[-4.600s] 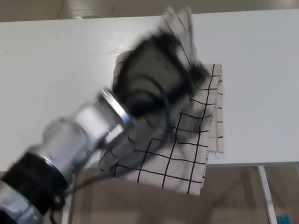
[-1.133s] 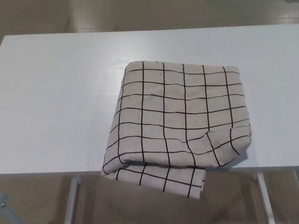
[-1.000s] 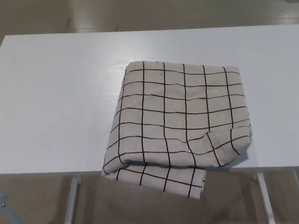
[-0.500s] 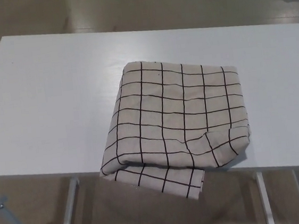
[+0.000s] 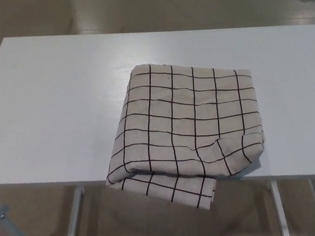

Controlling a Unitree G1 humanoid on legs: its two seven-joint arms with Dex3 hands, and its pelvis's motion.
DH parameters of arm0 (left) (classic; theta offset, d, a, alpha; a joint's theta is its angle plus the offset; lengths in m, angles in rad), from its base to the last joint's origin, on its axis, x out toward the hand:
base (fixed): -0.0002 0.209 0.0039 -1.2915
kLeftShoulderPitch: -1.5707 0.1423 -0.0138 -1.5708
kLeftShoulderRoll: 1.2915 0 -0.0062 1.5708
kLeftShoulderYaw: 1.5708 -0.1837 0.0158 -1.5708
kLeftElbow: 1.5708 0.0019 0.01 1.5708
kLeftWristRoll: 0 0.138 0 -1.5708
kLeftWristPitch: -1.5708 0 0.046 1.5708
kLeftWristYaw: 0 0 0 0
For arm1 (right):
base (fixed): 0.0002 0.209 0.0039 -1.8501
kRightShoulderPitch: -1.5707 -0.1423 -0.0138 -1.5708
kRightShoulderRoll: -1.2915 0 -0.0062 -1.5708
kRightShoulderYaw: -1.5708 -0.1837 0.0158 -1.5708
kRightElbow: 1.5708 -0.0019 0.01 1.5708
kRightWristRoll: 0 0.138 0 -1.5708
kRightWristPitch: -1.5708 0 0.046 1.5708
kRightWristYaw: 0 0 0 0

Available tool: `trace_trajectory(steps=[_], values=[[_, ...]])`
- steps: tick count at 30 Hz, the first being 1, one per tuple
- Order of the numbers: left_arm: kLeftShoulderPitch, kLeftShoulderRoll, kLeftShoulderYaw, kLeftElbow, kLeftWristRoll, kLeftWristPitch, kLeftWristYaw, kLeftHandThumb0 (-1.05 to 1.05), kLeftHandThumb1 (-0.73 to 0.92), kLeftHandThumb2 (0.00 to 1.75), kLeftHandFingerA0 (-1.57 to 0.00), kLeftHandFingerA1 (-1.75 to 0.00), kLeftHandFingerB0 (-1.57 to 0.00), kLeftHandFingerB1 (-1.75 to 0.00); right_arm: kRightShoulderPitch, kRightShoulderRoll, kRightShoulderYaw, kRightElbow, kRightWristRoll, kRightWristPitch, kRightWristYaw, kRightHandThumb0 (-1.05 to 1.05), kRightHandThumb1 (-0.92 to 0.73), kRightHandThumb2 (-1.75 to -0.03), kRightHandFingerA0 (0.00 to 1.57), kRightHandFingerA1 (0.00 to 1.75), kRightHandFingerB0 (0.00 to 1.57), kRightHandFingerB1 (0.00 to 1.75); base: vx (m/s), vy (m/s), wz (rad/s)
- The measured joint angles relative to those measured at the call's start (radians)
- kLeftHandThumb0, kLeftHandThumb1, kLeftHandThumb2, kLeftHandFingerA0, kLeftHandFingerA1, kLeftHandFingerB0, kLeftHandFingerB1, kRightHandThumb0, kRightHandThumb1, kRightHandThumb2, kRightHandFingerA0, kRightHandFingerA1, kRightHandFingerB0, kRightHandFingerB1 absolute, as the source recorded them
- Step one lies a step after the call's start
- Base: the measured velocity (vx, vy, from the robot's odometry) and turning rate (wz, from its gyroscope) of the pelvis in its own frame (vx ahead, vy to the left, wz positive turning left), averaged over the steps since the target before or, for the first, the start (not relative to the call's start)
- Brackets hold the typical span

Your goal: Use the left hand to fold a white towel with checkered patterns in half.

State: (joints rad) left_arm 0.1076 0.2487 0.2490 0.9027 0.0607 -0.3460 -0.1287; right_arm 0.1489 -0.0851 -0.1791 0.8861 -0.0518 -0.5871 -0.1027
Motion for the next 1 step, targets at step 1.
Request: trace_trajectory(steps=[1], values=[[-0.004, 0.002, -0.001, 0.004, 0.0, -0.003, 0.005, -0.73, 0.57, 0.59, -0.26, -0.32, -0.31, -0.31, -0.004, 0.0, 0.001, 0.004, 0.0, -0.001, -0.001, -0.5, -0.84, -0.65, 0.31, 0.37, 0.32, 0.32, 0.0, 0.0, 0.0]])
